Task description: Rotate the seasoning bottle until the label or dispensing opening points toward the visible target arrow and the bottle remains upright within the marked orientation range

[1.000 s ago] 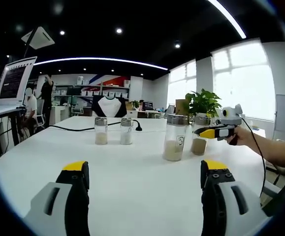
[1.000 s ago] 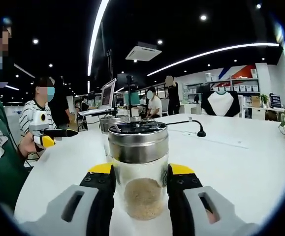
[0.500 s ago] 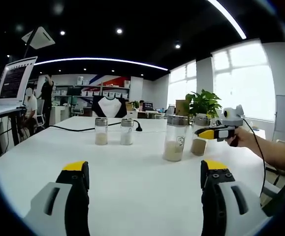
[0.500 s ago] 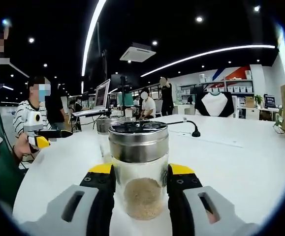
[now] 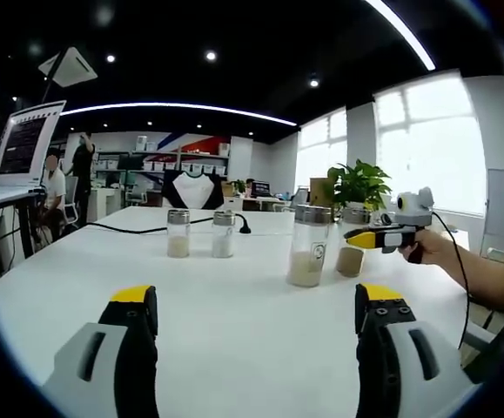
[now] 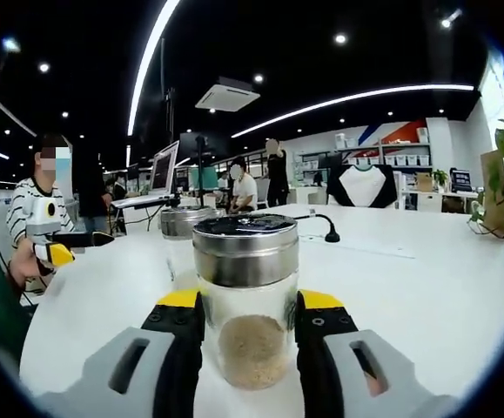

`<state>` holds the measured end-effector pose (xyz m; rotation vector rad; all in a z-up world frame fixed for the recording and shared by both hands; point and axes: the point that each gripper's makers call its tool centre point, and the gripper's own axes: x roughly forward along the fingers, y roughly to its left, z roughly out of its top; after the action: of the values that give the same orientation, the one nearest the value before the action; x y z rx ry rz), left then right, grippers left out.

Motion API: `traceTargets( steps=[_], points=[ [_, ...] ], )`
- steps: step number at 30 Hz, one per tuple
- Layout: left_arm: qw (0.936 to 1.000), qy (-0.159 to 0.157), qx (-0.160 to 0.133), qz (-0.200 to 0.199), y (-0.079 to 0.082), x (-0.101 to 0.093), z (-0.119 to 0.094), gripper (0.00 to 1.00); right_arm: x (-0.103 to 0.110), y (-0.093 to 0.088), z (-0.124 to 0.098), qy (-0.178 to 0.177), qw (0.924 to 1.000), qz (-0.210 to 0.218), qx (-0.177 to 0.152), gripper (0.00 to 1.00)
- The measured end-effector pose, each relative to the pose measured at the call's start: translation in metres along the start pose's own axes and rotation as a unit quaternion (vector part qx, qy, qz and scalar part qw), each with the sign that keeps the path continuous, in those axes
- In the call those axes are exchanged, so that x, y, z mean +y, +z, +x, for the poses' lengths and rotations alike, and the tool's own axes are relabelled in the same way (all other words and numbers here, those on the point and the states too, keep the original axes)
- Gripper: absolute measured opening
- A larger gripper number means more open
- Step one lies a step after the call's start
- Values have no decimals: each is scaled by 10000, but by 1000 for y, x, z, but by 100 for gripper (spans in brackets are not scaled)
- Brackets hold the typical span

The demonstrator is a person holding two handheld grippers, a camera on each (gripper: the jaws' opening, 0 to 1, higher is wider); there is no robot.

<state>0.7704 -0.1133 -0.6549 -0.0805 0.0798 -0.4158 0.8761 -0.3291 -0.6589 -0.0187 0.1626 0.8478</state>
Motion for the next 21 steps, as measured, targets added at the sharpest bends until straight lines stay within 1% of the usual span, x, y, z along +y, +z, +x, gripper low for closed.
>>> traceTargets(
  steps=[8,17,21],
  points=[
    [10000,7,20,16,-1,0,0,99,-2,-1,1,-341,9994,24,113,39],
    [10000,17,17,13,0,1,0,99,-5,-1,0,-696,9975,58,75,39],
    [10000,-20,-66,-63,2,0,0,99,-6,-1,0,-889,9960,88,30,39]
  ],
)
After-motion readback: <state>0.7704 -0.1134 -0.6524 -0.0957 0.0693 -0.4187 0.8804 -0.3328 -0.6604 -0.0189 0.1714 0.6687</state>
